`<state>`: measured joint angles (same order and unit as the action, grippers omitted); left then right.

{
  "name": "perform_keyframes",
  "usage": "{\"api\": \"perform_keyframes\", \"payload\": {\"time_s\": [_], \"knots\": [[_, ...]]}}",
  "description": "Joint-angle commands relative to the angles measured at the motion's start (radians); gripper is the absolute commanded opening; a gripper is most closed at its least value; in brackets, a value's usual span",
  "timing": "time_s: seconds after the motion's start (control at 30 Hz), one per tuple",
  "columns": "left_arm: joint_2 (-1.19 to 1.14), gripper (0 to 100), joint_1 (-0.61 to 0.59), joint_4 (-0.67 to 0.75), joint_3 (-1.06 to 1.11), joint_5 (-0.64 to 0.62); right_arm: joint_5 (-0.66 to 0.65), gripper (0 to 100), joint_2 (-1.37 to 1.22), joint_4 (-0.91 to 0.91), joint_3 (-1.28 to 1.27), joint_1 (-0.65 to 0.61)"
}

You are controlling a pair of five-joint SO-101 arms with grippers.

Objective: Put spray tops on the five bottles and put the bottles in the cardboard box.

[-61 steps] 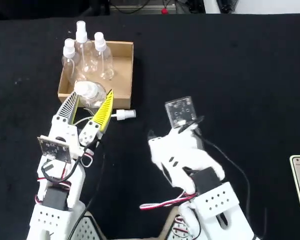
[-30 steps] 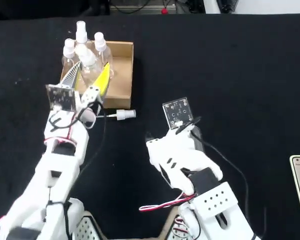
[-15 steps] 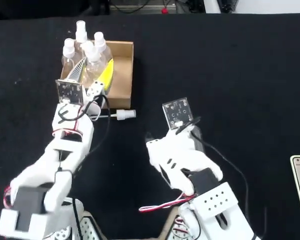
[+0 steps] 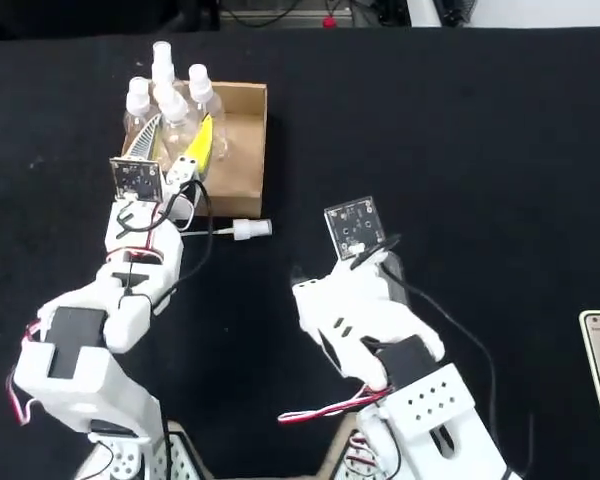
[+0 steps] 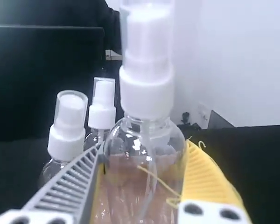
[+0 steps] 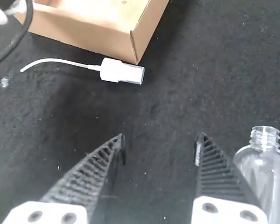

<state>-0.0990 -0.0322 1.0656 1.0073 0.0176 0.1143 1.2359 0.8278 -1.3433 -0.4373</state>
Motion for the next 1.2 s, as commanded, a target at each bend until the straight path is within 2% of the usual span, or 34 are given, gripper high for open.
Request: {"api": "perform_keyframes", "payload": {"time_s": [0.0, 0.3, 0.47, 1.17], "knots": [[0.002, 16, -0.013, 0.023, -0.051, -0.011, 0.002, 22.6, 0.021, -0.026, 0.010, -0.009], [-0.002, 16, -0.061, 0.015, -0.081, -0.011, 0.002, 22.6, 0.021, -0.026, 0.010, -0.009], [-0.041, 16, -0.061, -0.069, -0.142, -0.012, 0.002, 22.6, 0.021, -0.026, 0.010, -0.009], [-0.160, 16, -0.087, -0.068, -0.182, -0.012, 0.002, 22.7, 0.027, -0.026, 0.010, -0.008]]}}
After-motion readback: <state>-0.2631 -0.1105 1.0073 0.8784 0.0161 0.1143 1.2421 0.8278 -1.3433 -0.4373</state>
